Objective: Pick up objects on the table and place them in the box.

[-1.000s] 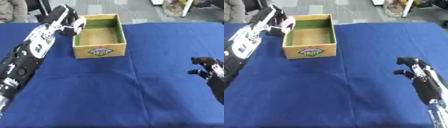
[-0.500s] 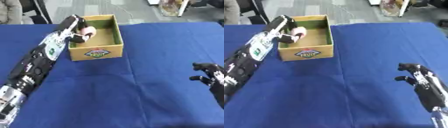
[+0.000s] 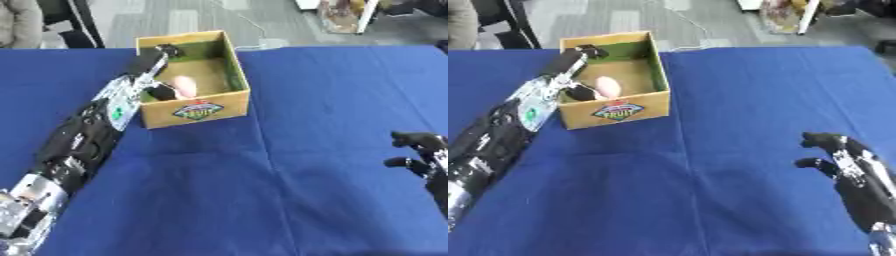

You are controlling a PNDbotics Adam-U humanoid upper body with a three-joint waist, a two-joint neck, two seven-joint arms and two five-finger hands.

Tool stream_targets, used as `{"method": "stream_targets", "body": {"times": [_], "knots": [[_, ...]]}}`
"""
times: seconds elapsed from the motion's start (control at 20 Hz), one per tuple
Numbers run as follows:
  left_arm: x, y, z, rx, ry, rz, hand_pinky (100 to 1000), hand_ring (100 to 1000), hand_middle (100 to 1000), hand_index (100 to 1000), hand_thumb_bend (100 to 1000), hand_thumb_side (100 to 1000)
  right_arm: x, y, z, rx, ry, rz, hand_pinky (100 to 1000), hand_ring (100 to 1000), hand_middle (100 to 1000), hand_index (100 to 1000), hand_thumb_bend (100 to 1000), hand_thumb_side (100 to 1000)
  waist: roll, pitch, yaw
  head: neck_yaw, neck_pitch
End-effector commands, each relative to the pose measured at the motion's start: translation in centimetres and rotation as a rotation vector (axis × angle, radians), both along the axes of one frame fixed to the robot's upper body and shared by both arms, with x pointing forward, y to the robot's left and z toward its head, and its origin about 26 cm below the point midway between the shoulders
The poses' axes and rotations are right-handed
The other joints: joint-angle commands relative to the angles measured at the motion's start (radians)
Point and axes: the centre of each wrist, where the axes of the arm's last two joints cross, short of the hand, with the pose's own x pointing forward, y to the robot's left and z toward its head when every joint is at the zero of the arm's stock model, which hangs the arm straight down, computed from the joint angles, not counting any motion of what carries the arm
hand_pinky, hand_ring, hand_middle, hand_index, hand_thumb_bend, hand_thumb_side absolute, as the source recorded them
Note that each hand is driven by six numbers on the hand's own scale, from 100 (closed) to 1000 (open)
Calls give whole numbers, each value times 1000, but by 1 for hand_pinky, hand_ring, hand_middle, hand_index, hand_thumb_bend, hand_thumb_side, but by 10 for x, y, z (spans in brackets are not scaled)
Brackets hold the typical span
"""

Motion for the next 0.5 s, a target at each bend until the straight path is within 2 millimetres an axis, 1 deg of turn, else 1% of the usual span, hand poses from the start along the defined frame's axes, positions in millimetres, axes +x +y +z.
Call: {"method": "stream_targets", "body": {"times": [0.05,0.1,0.2,0.35,0.5], "knots": [[0,-2,25,-1,-98,-19,776,890,808,883,985,516,1,-2,10,-10,-35,-1,634,946,630,702,100,546,0,-14,3,1,-7],[0,-3,28,-12,-115,-26,786,896,810,885,1000,530,1,-2,10,-10,-35,-2,634,946,630,702,100,547,-1,-15,5,0,-7],[-3,-5,36,-36,-143,-47,804,906,817,890,1000,548,1,-3,10,-8,-35,-5,634,946,630,702,100,547,-1,-15,11,-4,-9],[-8,-8,48,-83,-177,-75,810,915,822,896,1000,541,1,-4,9,-7,-34,-13,633,946,631,702,100,547,-2,-17,24,-12,-8],[-19,-9,57,-158,-202,-105,802,918,813,889,1000,519,1,-6,9,-4,-34,-25,633,946,630,702,100,546,-4,-19,43,-22,-7]]}}
